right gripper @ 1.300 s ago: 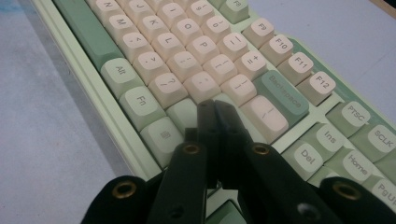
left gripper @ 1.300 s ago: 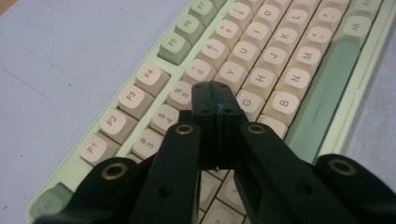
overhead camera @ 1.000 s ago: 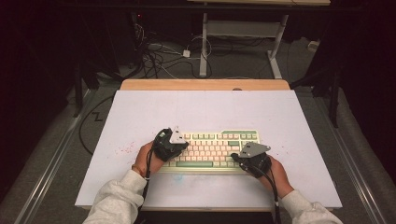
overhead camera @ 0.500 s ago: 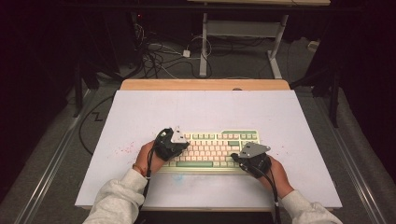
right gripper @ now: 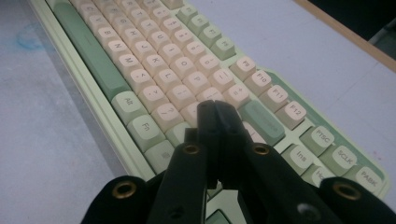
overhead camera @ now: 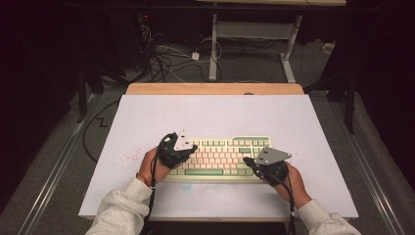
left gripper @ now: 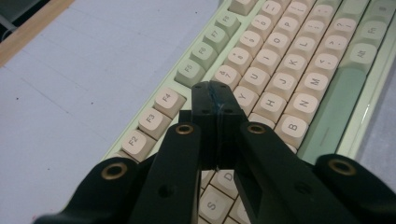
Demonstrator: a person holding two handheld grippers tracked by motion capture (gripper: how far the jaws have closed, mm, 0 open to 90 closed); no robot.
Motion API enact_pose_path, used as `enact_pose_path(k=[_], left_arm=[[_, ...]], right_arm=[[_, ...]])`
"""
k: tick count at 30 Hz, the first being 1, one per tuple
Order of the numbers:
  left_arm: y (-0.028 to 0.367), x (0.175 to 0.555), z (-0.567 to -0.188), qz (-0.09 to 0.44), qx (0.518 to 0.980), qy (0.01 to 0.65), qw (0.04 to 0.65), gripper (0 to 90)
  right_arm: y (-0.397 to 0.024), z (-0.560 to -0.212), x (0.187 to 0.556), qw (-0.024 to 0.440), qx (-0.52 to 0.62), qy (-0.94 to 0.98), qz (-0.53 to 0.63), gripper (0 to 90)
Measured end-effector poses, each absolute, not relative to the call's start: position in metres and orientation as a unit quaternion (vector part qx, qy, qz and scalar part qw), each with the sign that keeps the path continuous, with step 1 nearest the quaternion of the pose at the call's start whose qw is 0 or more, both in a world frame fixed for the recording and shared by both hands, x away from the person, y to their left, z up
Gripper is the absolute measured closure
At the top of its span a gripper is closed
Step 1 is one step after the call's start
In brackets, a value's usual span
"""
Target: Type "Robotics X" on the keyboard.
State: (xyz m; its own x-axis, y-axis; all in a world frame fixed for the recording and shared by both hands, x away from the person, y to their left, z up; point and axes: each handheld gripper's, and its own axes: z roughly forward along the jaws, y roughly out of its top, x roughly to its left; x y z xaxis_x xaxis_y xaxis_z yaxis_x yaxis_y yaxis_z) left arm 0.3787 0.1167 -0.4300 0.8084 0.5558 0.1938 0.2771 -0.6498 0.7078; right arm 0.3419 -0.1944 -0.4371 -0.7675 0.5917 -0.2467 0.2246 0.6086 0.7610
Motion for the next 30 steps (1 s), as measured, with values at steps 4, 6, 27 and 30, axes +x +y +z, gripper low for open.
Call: enact_pose_path(k=[4,6,27,30], left_arm=[[0.12,0.377,-0.428,0.207,0.881,0.236,0.354,87.7],[0.123,0.375,-0.425,0.217,0.875,0.237,0.361,87.7],[0.134,0.36,-0.421,0.251,0.864,0.22,0.376,58.4],[0.134,0.358,-0.421,0.255,0.863,0.214,0.38,51.4]], right_arm=[[-0.196,-0.433,0.339,0.249,0.235,0.859,0.381,90.0],[-0.198,-0.43,0.337,0.251,0.234,0.856,0.385,90.0],[-0.213,-0.414,0.328,0.266,0.243,0.833,0.421,87.6],[-0.215,-0.413,0.327,0.268,0.242,0.831,0.422,87.6]])
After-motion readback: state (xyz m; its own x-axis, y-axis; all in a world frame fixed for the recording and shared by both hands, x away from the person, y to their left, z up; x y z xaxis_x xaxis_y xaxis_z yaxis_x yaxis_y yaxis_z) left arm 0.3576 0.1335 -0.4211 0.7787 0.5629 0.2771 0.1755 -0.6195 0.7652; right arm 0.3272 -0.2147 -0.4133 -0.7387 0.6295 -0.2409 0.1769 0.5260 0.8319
